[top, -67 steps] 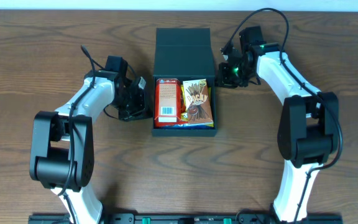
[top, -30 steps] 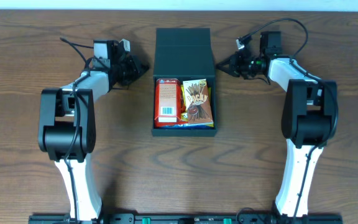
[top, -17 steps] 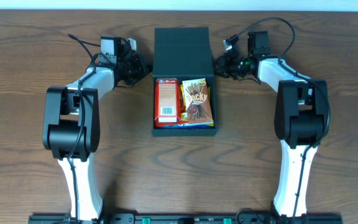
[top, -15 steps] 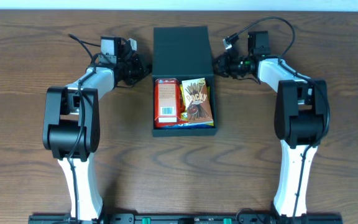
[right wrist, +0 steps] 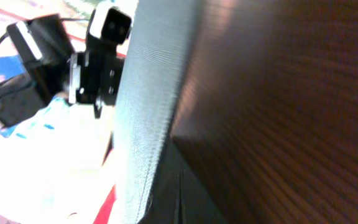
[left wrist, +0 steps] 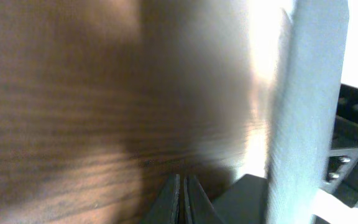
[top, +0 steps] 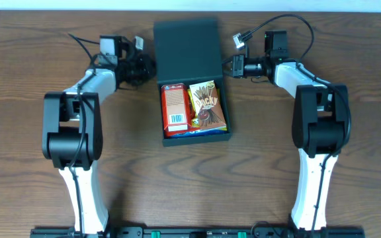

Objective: Pack container
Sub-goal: 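Swing the lid forward with both grippers to close the box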

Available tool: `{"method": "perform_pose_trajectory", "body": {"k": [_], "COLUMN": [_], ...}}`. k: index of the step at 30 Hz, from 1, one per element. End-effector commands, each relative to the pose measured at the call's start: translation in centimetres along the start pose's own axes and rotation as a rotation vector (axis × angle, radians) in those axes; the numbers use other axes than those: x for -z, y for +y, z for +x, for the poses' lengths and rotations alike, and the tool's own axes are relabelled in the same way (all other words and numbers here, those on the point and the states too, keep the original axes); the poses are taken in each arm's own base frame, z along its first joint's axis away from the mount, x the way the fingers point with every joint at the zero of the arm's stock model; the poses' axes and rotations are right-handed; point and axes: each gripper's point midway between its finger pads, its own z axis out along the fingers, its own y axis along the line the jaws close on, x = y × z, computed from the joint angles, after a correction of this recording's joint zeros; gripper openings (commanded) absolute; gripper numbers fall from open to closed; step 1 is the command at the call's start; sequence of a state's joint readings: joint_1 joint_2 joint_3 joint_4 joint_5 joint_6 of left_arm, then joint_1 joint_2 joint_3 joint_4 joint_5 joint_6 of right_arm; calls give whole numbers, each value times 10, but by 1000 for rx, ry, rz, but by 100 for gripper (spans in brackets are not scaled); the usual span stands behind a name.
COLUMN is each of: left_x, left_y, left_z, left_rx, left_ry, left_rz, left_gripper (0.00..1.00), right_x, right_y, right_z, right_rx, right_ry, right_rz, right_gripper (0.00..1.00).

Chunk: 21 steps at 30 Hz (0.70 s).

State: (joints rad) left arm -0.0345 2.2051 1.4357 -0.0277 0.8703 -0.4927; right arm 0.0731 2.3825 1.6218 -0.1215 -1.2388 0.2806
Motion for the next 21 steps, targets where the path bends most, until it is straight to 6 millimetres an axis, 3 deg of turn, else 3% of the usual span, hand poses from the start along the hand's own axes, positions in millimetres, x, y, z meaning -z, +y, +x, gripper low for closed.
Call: {"method": "perform_pose_trajectory", "body": {"k": [1,9,14,21], "left_x": [15,34,39,55], "left_y": [-25,-83,-99,-129], "left_z": [-23,-43,-42,-40], "left_rx": [-66,-194,-223,-281], "left_ry": [-9,9,20,11], "left_rz": [110,283,322,357], "left_gripper": [6,5,6,6], "right_x": [5,23,25,38], "right_y": [18,48,62,109], "right_z": [3,-6,-26,-49], "right_rx": [23,38,38,127], "right_ry": [26,50,49,33], "right_rz": [-131,-297,-300,-309], "right_gripper": [1,1,1,1]}}
